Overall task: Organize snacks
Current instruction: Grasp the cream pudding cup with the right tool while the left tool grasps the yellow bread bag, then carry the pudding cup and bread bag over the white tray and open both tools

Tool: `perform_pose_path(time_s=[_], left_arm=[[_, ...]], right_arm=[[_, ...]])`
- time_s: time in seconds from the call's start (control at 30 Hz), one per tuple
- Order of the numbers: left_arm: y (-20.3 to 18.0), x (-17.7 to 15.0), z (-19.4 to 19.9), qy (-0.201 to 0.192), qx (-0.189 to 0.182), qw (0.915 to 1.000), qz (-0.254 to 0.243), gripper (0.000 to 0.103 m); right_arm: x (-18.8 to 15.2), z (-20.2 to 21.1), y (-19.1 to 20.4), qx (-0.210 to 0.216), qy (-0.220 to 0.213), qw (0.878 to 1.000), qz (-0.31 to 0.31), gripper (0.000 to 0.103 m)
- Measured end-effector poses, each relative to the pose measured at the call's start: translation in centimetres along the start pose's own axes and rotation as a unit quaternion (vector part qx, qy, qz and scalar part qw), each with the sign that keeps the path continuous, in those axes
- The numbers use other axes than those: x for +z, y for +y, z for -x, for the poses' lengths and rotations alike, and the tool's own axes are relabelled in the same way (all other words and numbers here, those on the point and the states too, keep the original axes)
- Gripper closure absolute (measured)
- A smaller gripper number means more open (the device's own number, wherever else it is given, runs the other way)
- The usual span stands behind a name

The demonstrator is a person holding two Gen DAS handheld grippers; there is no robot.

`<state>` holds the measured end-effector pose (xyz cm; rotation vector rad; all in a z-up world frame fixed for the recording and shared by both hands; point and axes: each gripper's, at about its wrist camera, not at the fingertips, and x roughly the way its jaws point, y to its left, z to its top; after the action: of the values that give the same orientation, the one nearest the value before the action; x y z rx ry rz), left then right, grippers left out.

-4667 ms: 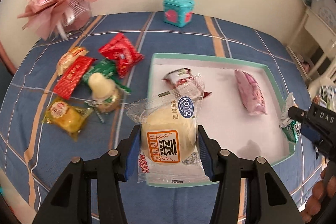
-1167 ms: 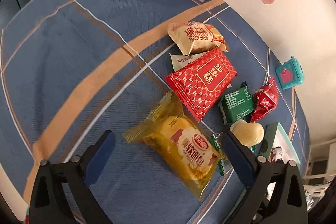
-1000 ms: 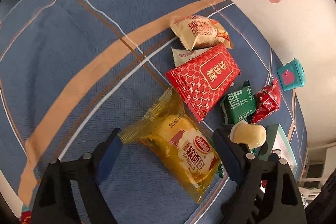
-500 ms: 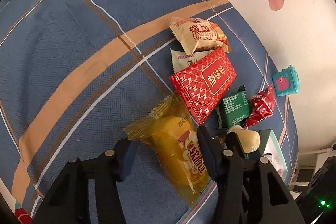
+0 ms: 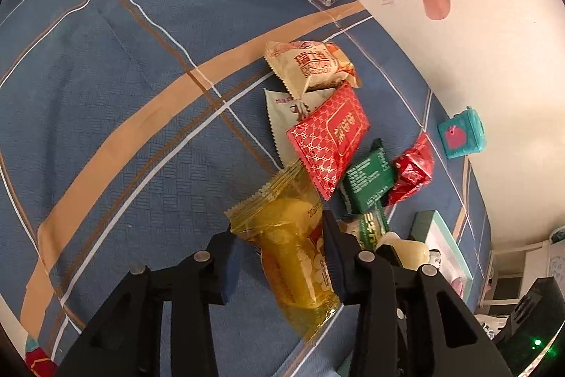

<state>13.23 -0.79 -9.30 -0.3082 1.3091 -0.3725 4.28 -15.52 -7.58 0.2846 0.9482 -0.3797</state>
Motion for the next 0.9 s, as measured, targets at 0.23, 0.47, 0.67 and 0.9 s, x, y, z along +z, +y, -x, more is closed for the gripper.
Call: perform_pose_path(time_s=[0.23, 0.47, 0.67, 0.9], left_arm=[[-0.8, -0.6, 1.7, -0.011, -0.016, 0.9998, -0.006, 0.063], [-1.4, -1.1, 4.5, -0.039, -0.04, 0.9984, -0.01, 0.063], [-2.3, -1.8, 5.8, -0.057, -0.047, 0.9971, -0.02, 0.063], [-4.5, -2.7, 6.8, -0.07, -0.055, 0.9952, -0.04, 0.063]], right_arm=[[0.1, 2.3, -1.1, 0.008, -0.006, 1.0, -0.028, 0.058], [0.0, 4.7, -1.7, 0.008, -0.014, 0.999, -0.039, 0.058], [-0.2, 6.8, -2.1, 0.015, -0.024, 0.998, -0.049, 0.058], [-0.4, 9.1, -2.7, 0.014, -0.041, 0.998, -0.053, 0.058]])
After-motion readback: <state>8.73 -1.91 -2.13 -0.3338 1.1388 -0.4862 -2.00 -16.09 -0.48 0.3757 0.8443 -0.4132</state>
